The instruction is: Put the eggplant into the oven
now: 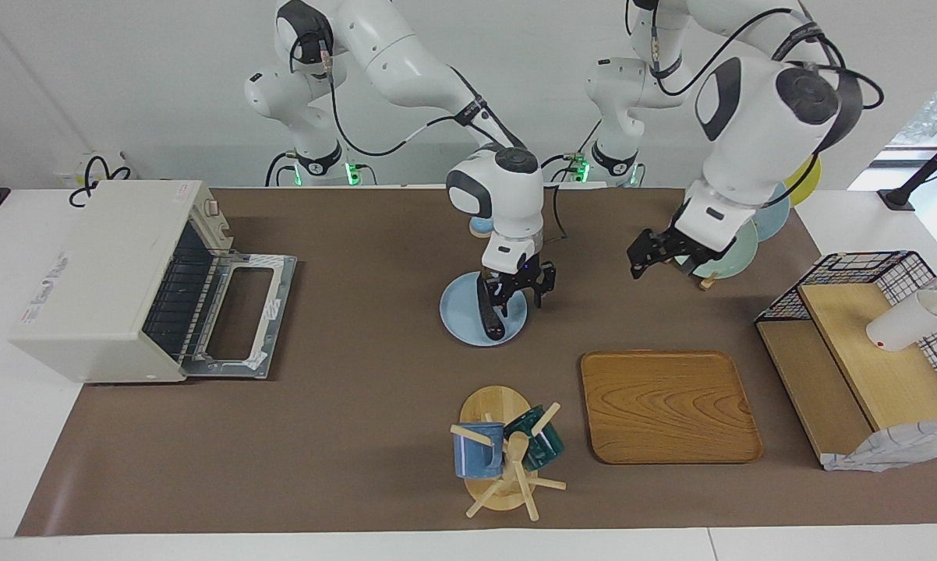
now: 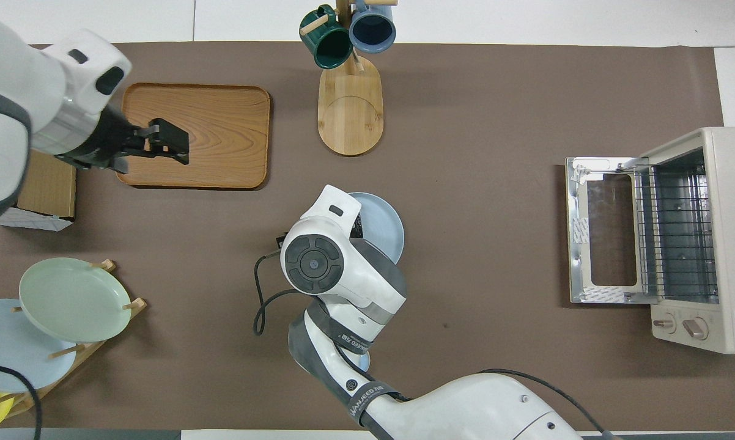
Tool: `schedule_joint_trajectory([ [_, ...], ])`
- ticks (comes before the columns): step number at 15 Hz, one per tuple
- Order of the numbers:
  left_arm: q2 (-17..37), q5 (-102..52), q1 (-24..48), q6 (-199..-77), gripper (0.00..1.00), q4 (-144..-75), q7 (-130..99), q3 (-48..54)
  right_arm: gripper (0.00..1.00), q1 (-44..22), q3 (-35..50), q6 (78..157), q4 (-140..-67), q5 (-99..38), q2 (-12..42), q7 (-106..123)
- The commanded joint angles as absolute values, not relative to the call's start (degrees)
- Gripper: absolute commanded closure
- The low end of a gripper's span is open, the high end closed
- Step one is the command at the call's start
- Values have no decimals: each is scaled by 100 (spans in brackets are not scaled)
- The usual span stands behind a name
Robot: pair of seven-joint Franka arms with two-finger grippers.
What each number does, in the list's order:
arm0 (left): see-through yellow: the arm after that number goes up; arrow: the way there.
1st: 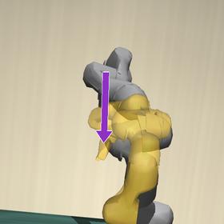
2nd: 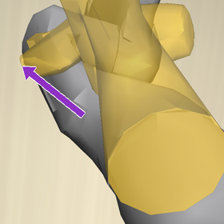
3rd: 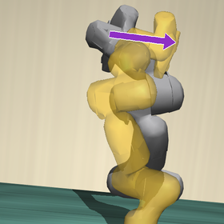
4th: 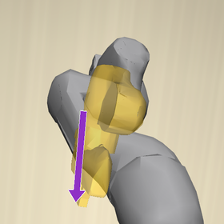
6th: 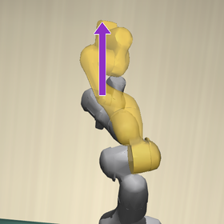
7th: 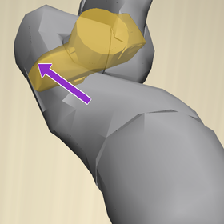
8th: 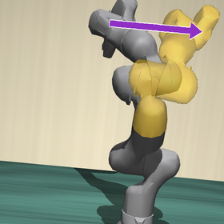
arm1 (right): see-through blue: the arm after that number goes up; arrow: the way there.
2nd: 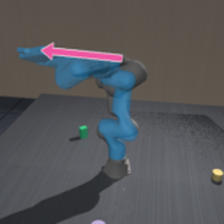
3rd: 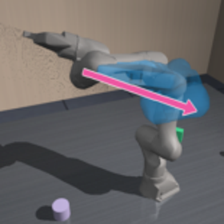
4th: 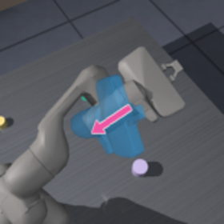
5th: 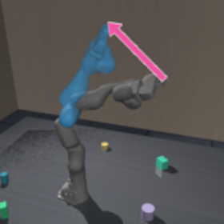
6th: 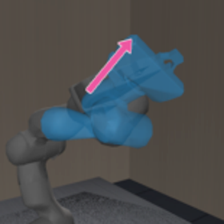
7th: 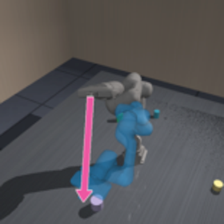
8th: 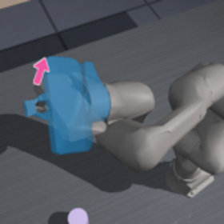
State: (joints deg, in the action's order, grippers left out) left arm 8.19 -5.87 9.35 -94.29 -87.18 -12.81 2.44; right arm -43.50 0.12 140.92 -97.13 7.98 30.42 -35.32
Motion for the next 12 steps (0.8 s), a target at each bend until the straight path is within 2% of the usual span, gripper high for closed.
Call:
schedule_joint_trajectory([
  [1,388,-589,616,-8887,0,-8771,-924,290,34,-4482,26,14378,-9791,922,3190,-3604],
  [2,317,-571,572,-8747,0,-8771,-784,290,38,-4491,26,14257,-9774,958,3190,-3569],
  [4,168,-449,563,-8561,0,-8780,-738,290,60,-4500,26,14221,-9826,958,3199,-3577],
  [5,115,-440,563,-8543,0,-8798,-738,290,75,-4509,26,14221,-9904,958,3191,-3603],
  [6,88,-439,554,-8517,0,-8798,-738,290,97,-4552,26,14142,-9923,958,3173,-3604],
  [7,79,-439,493,-8491,0,-8789,-730,290,100,-4631,-8,14028,-9862,967,3155,-3604],
  [10,79,-448,466,-8499,0,-8789,-729,299,100,-4527,-44,13142,-9282,1256,3138,-3604],
  [12,88,-440,466,-8517,0,-8780,-738,299,100,-4369,-44,12878,-9307,1309,2858,-3595],
])
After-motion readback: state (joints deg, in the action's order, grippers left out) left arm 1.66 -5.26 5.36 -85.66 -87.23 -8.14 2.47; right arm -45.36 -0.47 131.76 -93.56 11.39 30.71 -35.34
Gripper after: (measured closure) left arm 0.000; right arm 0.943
